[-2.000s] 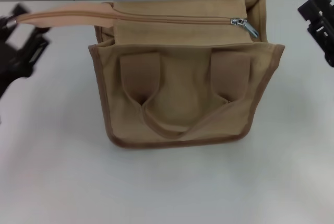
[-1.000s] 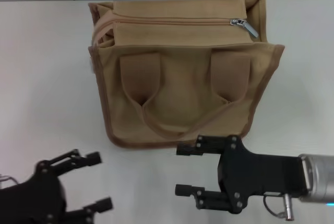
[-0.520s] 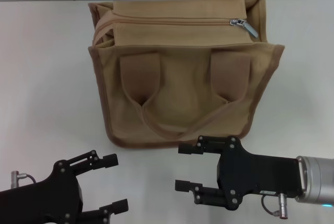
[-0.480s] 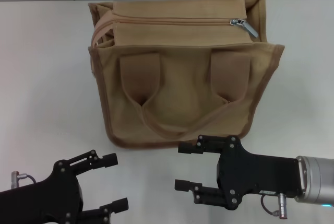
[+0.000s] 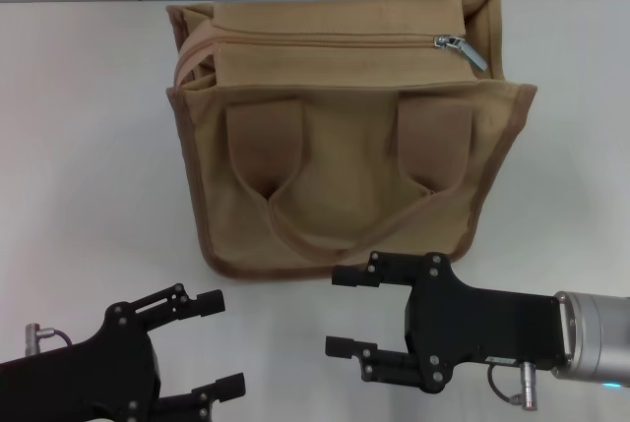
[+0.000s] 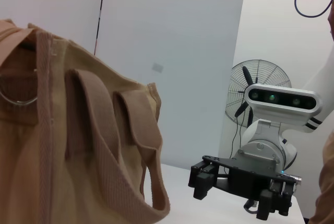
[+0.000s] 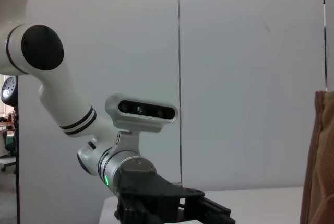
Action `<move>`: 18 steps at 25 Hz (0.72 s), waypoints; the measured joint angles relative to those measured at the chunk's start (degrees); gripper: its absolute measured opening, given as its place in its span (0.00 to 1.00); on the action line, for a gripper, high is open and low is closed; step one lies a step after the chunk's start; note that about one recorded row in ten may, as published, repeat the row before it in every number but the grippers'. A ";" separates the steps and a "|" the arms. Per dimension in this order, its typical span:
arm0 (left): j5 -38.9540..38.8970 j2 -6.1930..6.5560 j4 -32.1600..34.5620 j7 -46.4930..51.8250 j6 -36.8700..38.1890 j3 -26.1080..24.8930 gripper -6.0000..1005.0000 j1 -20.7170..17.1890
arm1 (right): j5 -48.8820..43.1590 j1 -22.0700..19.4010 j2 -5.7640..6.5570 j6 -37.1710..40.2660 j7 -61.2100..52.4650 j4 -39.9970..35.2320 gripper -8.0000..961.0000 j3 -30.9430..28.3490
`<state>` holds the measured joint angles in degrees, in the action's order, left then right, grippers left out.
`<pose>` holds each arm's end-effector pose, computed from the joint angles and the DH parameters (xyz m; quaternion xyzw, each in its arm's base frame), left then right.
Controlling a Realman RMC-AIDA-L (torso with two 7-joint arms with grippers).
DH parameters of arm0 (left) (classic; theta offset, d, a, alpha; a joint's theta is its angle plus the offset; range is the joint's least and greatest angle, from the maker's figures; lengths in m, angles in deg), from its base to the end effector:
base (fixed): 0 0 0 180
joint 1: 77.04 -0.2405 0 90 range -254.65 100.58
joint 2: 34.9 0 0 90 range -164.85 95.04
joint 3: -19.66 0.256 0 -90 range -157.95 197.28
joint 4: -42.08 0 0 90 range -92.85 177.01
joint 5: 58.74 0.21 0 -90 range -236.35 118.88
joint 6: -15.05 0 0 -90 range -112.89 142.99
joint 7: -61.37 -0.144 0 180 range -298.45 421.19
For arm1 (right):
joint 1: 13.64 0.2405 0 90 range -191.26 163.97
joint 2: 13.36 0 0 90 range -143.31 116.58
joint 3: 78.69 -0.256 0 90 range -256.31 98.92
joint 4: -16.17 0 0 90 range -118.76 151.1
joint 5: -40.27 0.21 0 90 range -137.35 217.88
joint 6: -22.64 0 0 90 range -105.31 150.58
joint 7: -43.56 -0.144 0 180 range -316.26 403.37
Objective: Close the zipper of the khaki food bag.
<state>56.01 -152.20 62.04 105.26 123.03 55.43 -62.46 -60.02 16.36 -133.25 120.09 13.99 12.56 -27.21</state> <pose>-0.3137 0.1875 -0.0200 -0.9201 -0.1239 -0.3585 0.0980 0.2472 0.2317 -0.0856 -0.9226 0.0158 0.3801 0.0643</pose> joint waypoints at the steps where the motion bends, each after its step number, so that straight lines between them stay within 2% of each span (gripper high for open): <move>1: 0.02 0.00 -0.01 -0.01 0.00 0.07 0.81 0.06 | 0.21 0.01 0.00 0.00 0.02 0.03 0.64 -0.21; 6: 0.04 -0.01 0.06 -0.03 0.00 0.09 0.81 0.17 | 2.16 -0.29 0.00 -0.77 0.04 1.40 0.65 -3.30; 10: 0.04 -0.03 0.09 -0.04 0.00 0.00 0.81 0.14 | 2.20 -0.31 0.00 -1.25 0.04 1.55 0.66 -3.45; 15: 0.04 -0.04 0.07 -0.04 -0.06 0.02 0.81 0.03 | 2.27 -0.39 0.00 -1.42 0.13 1.66 0.86 -3.51; 18: 0.02 -0.04 -0.11 -0.04 -0.06 -0.26 0.81 -0.06 | 2.31 -0.45 0.00 -1.51 0.13 1.69 0.87 -3.56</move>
<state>56.03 -152.24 61.93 105.23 122.97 55.16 -62.52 -57.71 15.91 -133.25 118.59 14.12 14.25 -30.77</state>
